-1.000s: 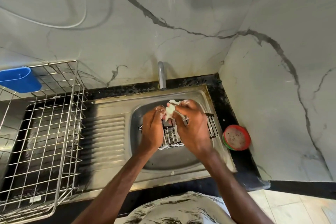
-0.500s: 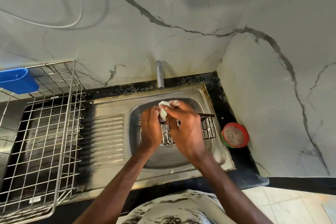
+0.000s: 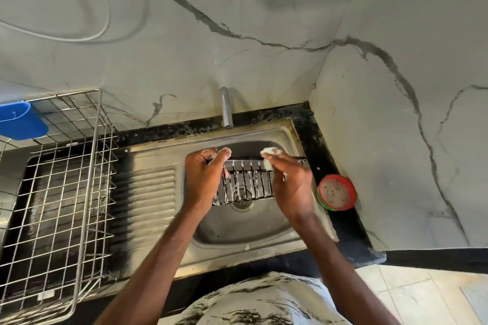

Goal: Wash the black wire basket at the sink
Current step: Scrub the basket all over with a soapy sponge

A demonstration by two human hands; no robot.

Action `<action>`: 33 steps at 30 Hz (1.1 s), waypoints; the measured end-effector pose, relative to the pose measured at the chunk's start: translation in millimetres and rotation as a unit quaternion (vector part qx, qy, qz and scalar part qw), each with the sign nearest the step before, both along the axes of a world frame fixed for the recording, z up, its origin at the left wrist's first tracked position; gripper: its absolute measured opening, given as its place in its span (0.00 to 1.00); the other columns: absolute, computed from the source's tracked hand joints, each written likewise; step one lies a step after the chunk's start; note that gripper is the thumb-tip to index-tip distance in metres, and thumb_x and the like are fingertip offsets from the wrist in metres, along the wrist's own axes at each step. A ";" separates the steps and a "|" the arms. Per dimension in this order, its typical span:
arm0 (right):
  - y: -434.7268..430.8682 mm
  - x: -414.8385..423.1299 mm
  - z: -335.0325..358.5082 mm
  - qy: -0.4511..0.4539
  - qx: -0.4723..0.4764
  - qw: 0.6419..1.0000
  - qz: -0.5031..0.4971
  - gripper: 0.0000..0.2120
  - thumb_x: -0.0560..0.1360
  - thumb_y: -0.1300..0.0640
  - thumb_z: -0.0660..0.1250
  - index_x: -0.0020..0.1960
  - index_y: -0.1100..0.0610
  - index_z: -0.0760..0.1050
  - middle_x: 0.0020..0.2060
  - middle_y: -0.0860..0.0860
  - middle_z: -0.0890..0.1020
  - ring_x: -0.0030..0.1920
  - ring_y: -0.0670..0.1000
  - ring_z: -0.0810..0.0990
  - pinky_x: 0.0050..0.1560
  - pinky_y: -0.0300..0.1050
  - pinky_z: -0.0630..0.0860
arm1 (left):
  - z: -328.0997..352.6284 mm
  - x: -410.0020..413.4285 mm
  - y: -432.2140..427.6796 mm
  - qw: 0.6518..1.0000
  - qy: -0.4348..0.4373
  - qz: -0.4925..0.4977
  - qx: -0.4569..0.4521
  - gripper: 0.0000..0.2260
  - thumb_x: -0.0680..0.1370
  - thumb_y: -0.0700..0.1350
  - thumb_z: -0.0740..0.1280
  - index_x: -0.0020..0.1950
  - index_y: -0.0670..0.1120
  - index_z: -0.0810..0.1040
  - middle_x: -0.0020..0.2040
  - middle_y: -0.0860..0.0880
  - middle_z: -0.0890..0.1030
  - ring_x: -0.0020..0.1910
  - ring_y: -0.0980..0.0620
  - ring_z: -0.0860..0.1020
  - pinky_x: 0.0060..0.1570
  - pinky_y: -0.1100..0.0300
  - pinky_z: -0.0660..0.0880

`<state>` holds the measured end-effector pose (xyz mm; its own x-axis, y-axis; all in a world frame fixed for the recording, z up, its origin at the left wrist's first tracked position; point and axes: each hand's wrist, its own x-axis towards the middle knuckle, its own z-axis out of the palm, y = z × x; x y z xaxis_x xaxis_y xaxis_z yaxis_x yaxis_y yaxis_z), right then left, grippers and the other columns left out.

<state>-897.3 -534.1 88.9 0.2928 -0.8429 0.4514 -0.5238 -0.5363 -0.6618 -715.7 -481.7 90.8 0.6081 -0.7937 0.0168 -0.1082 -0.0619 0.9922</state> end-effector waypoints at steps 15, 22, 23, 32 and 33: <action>-23.5 -52.6 -17.0 0.016 0.025 0.990 -0.139 0.12 0.75 0.75 0.68 0.54 0.66 0.84 0.49 0.59 0.87 0.43 0.51 0.86 0.44 0.38 0.81 | 5.3 2.6 -2.3 0.998 0.023 0.054 -0.002 0.19 0.78 0.37 0.73 0.28 0.38 0.74 0.26 0.37 0.72 0.21 0.52 0.70 0.29 0.57 0.70; 20.5 -7.4 1.0 0.099 0.052 0.993 -0.046 0.17 0.71 0.76 0.67 0.54 0.62 0.84 0.51 0.60 0.84 0.49 0.59 0.83 0.49 0.50 0.83 | 5.5 -3.8 -1.9 0.998 0.009 0.059 0.031 0.19 0.79 0.44 0.73 0.28 0.52 0.78 0.21 0.53 0.71 0.25 0.44 0.70 0.28 0.42 0.74; 28.6 2.1 8.8 0.082 0.024 0.996 -0.020 0.17 0.70 0.77 0.67 0.53 0.62 0.84 0.48 0.59 0.85 0.45 0.55 0.84 0.44 0.42 0.83 | 4.0 -3.6 -2.2 0.997 0.004 0.063 0.032 0.20 0.79 0.46 0.73 0.27 0.50 0.76 0.21 0.54 0.70 0.25 0.45 0.70 0.30 0.42 0.76; 40.0 30.8 22.0 0.022 -0.002 0.997 0.076 0.18 0.74 0.72 0.71 0.63 0.64 0.80 0.54 0.58 0.84 0.50 0.52 0.84 0.57 0.18 0.67 | 2.6 -19.7 0.1 0.998 0.019 0.064 0.000 0.21 0.80 0.45 0.72 0.31 0.35 0.75 0.27 0.34 0.72 0.26 0.49 0.69 0.26 0.45 0.70; 32.5 26.4 21.3 0.035 -0.016 0.996 0.081 0.17 0.74 0.72 0.72 0.61 0.63 0.81 0.54 0.58 0.84 0.51 0.52 0.84 0.58 0.20 0.69 | 3.1 -21.1 0.0 0.998 0.019 0.065 0.000 0.21 0.80 0.43 0.72 0.29 0.37 0.72 0.25 0.36 0.69 0.26 0.50 0.67 0.26 0.48 0.68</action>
<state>-870.9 -501.6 110.2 0.4558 -0.7671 0.4515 -0.4720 -0.6383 -0.6081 -736.8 -481.8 93.9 0.7060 -0.7081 -0.0094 -0.0607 -0.0737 0.9954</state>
